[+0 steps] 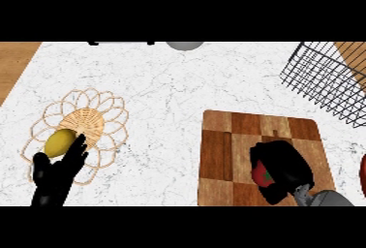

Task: Pick the tomato from the cutting board and place it in the basket

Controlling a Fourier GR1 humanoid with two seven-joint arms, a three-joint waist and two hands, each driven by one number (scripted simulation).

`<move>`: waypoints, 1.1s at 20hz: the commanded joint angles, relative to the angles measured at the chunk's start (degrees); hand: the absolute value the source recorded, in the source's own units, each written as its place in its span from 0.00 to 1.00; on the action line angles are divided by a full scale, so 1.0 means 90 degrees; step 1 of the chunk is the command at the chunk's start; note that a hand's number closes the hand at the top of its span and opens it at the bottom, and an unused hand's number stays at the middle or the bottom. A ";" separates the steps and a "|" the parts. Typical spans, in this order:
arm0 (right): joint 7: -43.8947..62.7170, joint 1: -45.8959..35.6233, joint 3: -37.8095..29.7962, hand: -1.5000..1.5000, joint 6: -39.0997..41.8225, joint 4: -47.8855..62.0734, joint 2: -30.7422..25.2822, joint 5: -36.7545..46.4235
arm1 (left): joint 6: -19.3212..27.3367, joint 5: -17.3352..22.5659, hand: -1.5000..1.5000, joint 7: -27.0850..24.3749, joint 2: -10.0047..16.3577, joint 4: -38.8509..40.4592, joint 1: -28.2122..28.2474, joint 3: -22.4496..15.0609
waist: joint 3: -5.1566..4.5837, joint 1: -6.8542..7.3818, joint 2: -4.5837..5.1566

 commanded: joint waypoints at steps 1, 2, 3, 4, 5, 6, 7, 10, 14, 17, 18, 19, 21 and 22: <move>-0.0647 -0.0153 -0.0222 1.00 -0.0341 0.0674 -0.0006 0.0180 | -0.0065 -0.0054 0.50 0.0422 -0.0049 0.0355 -0.0051 -0.0099 | -0.0101 0.0003 0.0104; -0.0367 0.0071 -0.0099 1.00 -0.0223 0.0082 -0.0044 0.0310 | -0.0173 0.0061 0.50 0.0401 0.0079 0.0326 0.0082 0.0074 | -0.0104 -0.0026 0.0089; 0.0569 -0.0937 -0.0416 1.00 0.0011 0.0972 0.0816 0.0259 | 0.0090 -0.0183 0.50 0.0160 -0.0238 0.0767 -0.0260 -0.0120 | -0.0110 0.0063 0.0142; 0.1384 -0.0824 -0.0496 1.00 -0.0146 0.1034 0.1184 0.0415 | 0.0071 -0.0186 0.50 0.0249 -0.0192 0.0300 0.0091 -0.0211 | -0.0108 0.0109 0.0128; 0.1804 -0.1113 -0.0915 1.00 -0.0166 0.1438 0.1365 0.0323 | -0.0037 -0.0104 0.50 0.0211 -0.0100 0.0417 -0.0026 -0.0112 | -0.0115 0.0179 0.0189; 0.2254 -0.1275 -0.1212 1.00 -0.0243 0.1732 0.1552 0.0314 | -0.0159 -0.0100 0.50 0.0166 -0.0042 0.0296 -0.0009 -0.0174 | -0.0116 0.0254 0.0224; 0.2756 -0.1451 -0.1497 1.00 -0.0338 0.1889 0.1697 0.0358 | -0.0131 -0.0077 0.50 0.0285 -0.0076 0.0159 -0.0021 -0.0210 | -0.0114 0.0307 0.0246; 0.3916 -0.2267 -0.1979 1.00 -0.0738 0.2410 0.2188 0.0710 | -0.0109 -0.0136 0.50 0.0350 -0.0102 0.0118 -0.0126 -0.0286 | -0.0114 0.0449 0.0263; 0.4462 -0.3211 -0.2628 1.00 -0.2177 0.2742 0.2691 0.1117 | -0.0080 -0.0207 0.50 0.0311 -0.0121 0.0215 -0.0178 -0.0304 | -0.0099 0.0434 0.0246; 0.4260 -0.3630 -0.3166 1.00 -0.3643 0.2117 0.2892 0.1281 | -0.0207 0.0013 0.50 0.0371 -0.0031 0.0256 -0.0187 -0.0119 | -0.0093 0.0379 0.0239; 0.4386 -0.3986 -0.3205 1.00 -0.3826 0.2104 0.2882 0.1555 | -0.0222 -0.0019 0.50 0.0412 -0.0063 0.0165 -0.0128 -0.0223 | -0.0101 0.0407 0.0196; 0.4317 -0.4183 -0.3375 1.00 -0.3999 0.2183 0.2747 0.1700 | -0.0129 -0.0118 0.50 0.0399 -0.0044 0.0295 -0.0160 -0.0186 | -0.0106 0.0331 0.0207; 0.4402 -0.4609 -0.3556 1.00 -0.4343 0.2563 0.2711 0.2140 | -0.0198 -0.0069 0.50 0.0482 -0.0025 0.0143 -0.0119 -0.0218 | -0.0108 0.0362 0.0198; 0.4723 -0.4955 -0.3545 1.00 -0.4370 0.2631 0.2888 0.2418 | -0.0186 -0.0042 0.50 0.0555 -0.0049 0.0167 -0.0155 -0.0207 | -0.0116 0.0353 0.0177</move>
